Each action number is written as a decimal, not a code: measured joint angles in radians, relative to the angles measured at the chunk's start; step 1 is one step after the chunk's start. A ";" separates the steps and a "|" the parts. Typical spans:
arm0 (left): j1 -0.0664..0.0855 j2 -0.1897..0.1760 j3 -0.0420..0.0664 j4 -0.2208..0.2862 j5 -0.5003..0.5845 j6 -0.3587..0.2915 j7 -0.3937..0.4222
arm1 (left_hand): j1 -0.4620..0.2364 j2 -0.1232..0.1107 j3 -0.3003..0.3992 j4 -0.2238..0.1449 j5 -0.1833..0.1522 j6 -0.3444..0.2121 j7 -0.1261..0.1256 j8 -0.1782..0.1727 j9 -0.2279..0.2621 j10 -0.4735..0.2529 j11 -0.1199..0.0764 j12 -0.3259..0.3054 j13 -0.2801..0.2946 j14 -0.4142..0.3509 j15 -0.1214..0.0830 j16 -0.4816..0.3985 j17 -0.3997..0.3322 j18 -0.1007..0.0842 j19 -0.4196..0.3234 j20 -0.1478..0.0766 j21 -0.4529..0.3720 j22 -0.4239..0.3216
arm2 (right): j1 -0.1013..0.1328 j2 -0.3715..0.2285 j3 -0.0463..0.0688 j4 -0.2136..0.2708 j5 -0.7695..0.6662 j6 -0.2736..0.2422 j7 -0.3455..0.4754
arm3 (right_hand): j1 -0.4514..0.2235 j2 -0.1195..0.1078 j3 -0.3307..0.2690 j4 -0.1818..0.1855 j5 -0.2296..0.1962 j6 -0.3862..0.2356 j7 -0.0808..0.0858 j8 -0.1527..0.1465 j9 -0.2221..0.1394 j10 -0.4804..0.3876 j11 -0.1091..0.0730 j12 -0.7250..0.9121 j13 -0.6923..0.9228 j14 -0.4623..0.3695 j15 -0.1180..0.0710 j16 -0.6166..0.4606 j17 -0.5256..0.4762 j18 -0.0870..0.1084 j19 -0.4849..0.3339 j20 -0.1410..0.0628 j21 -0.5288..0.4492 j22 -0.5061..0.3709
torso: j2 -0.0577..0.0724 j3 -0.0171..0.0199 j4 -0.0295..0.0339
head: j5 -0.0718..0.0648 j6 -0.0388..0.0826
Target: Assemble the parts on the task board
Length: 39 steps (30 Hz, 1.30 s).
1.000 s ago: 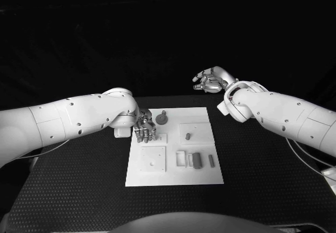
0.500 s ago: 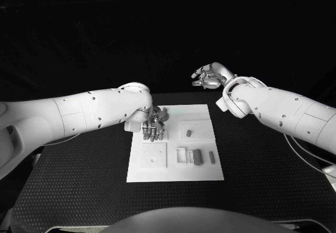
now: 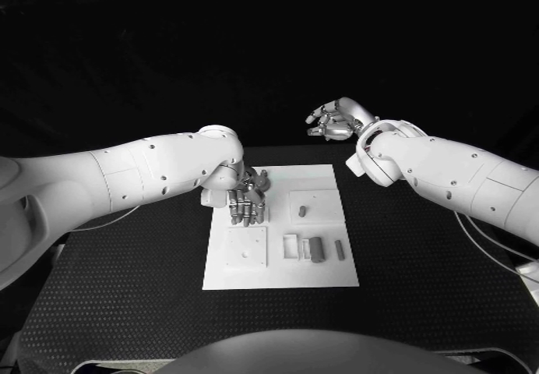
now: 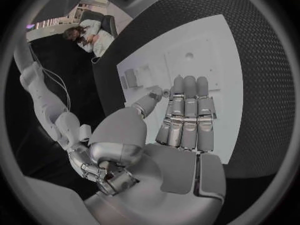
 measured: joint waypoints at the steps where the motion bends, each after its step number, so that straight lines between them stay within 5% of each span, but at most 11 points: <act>1: 0.000 0.001 0.000 -0.001 0.024 -0.004 -0.004 | -0.002 0.002 0.000 0.000 0.000 0.000 0.000 0.000 0.002 0.001 0.000 0.000 0.001 0.002 -0.002 0.000 0.001 0.000 0.002 -0.002 0.000 0.002 | 0.000 0.000 0.000 0.000 0.000 0.000 0.000 | 0.000 0.000 0.000 0.000 0.000 0.000 0.000 0.000 0.000 0.000 0.000 0.000 0.000 0.000 0.000 0.000 0.000 0.000 0.000 0.000 0.000 0.000 | 0.000 0.0001 0.0000 | 0.000 0.000; 15: 0.000 0.000 0.000 0.005 0.265 -0.146 -0.049 | -0.021 0.000 0.050 0.000 0.006 0.007 0.007 0.007 0.006 0.016 -0.009 0.006 0.012 0.012 -0.005 0.000 0.017 0.000 0.007 -0.007 0.000 0.013 | 0.000 -0.001 0.000 -0.001 0.000 0.005 0.000 | 0.008 0.000 0.000 0.000 0.000 -0.003 0.002 0.000 -0.002 -0.004 0.004 0.000 -0.003 -0.002 0.001 0.000 -0.002 0.000 -0.004 0.004 0.000 0.000 | 0.003 -0.0005 0.0001 | -0.002 -0.008; 39: -0.039 0.011 0.000 -0.004 0.173 -0.161 -0.061 | -0.035 -0.014 0.063 -0.002 0.006 0.008 0.007 0.004 0.021 0.020 -0.005 0.006 0.015 0.012 -0.005 -0.004 0.021 0.000 0.007 -0.007 0.000 0.018 | 0.000 -0.001 0.000 -0.001 0.001 0.008 0.001 | 0.012 0.004 0.000 -0.006 0.000 -0.002 0.001 0.000 -0.004 -0.004 0.004 0.004 -0.005 -0.003 0.003 0.000 -0.005 0.000 -0.004 0.004 0.000 0.000 | 0.005 -0.0011 -0.0006 | -0.004 -0.015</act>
